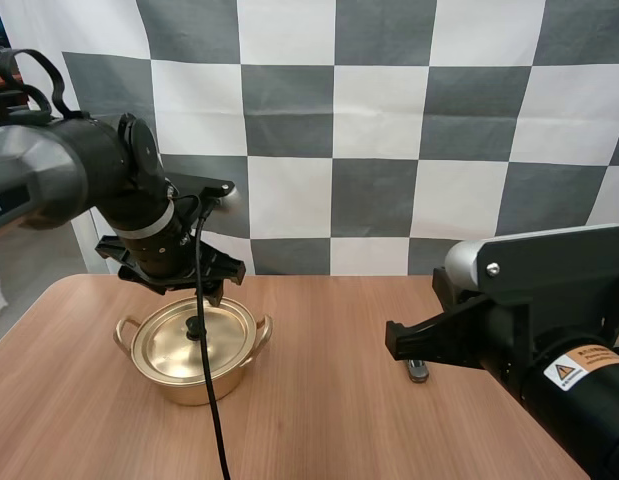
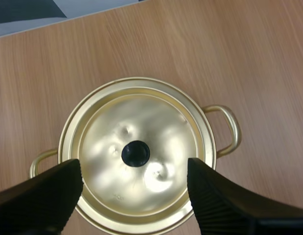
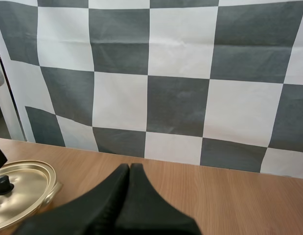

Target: Open the pot, put the car inside, and close it

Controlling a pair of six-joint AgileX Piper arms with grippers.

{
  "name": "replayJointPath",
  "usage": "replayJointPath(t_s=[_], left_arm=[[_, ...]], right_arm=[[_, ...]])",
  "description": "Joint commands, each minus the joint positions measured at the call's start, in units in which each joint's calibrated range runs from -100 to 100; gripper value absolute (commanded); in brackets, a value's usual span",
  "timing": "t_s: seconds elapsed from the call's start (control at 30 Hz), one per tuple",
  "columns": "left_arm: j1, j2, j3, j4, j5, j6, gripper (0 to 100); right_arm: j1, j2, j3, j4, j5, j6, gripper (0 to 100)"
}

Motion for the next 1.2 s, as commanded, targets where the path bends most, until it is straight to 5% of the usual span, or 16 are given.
replayJointPath(t_s=[0.0,1.17], left_arm=[[-0.04,0.55,0.06,0.0,-1.74,0.03,100],[-0.04,15.52,0.06,0.45,-2.46,0.46,100]], right_arm=[[0.02,-0.03,0.04,0.0,0.17,-0.03,0],[0.02,-0.63,0.04,0.0,0.16,-0.03,0]])
